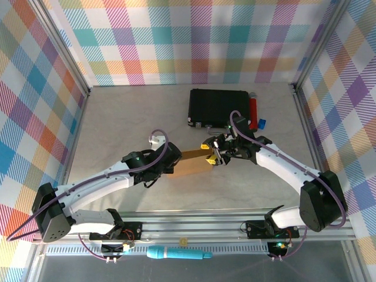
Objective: Fold the paper box
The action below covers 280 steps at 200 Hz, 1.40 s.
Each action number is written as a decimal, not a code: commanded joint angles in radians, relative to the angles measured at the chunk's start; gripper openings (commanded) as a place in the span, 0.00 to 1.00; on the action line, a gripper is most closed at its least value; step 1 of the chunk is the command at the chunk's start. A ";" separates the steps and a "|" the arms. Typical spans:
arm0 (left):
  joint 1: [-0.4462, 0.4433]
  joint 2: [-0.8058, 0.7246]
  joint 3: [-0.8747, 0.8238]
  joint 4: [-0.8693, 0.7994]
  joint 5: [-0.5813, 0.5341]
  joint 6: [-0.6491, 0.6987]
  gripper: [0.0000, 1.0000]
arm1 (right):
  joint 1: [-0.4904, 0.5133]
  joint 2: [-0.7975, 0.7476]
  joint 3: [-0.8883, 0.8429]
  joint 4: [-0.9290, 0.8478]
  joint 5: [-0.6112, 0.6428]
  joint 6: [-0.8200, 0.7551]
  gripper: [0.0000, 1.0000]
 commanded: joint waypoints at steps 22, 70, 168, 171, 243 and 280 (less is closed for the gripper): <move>-0.013 -0.092 -0.025 0.025 0.054 -0.025 0.19 | -0.002 0.034 -0.015 0.011 -0.008 -0.019 0.46; -0.013 -0.204 -0.031 0.026 0.161 -0.140 0.46 | -0.002 0.050 -0.011 -0.003 -0.009 -0.035 0.43; 0.180 -0.352 -0.243 0.285 0.339 -0.923 0.67 | -0.002 0.059 0.008 -0.012 -0.010 -0.043 0.41; 0.184 -0.355 -0.256 0.310 0.342 -0.944 0.66 | -0.002 0.060 0.007 -0.011 -0.011 -0.043 0.41; 0.195 -0.354 -0.376 0.502 0.347 -1.154 0.54 | -0.003 0.062 0.004 -0.008 -0.016 -0.045 0.40; 0.194 -0.350 -0.426 0.524 0.362 -1.192 0.47 | -0.003 0.063 0.002 -0.007 -0.019 -0.044 0.39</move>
